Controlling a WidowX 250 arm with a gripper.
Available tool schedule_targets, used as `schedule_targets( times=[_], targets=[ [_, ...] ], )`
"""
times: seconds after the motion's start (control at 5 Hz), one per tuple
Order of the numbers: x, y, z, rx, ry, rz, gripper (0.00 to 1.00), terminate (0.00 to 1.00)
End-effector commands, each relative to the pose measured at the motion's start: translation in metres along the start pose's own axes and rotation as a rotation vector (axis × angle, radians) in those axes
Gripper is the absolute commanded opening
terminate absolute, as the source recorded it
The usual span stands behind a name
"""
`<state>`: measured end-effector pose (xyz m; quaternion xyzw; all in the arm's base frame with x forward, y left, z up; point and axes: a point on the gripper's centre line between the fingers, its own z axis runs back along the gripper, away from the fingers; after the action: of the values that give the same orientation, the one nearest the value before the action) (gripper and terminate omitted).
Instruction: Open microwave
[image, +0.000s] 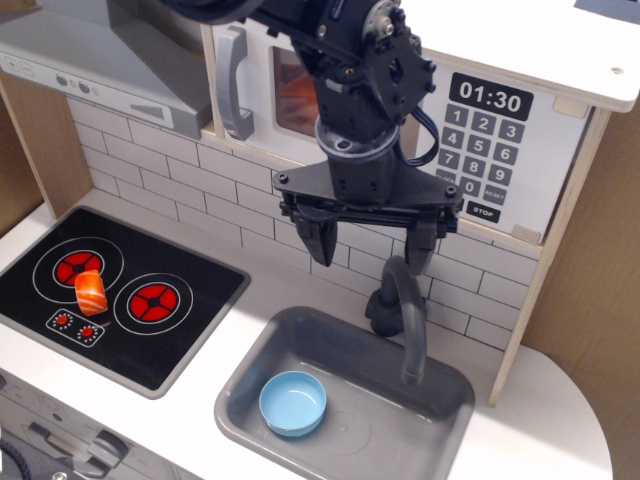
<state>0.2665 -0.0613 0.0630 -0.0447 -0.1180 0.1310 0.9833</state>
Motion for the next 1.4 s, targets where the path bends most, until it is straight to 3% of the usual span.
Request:
schedule_targets(
  times=[0.0,0.2,0.6,0.8,1.0,1.2],
  targets=[
    [0.0,0.0,0.0,0.0,0.0,0.0,1.0,0.0],
    [0.037,0.039,0.007,-0.02,-0.092,-0.045,1.0,0.0],
    [0.09,0.111,0.008,0.026,-0.189,-0.101,1.0,0.0],
    [0.103,0.123,0.006,0.056,-0.192,-0.089,1.0,0.0],
    [0.107,0.136,0.015,0.077,-0.234,-0.051,1.0,0.0],
    [0.116,0.135,0.019,0.055,-0.238,-0.058,1.0,0.0]
  ],
)
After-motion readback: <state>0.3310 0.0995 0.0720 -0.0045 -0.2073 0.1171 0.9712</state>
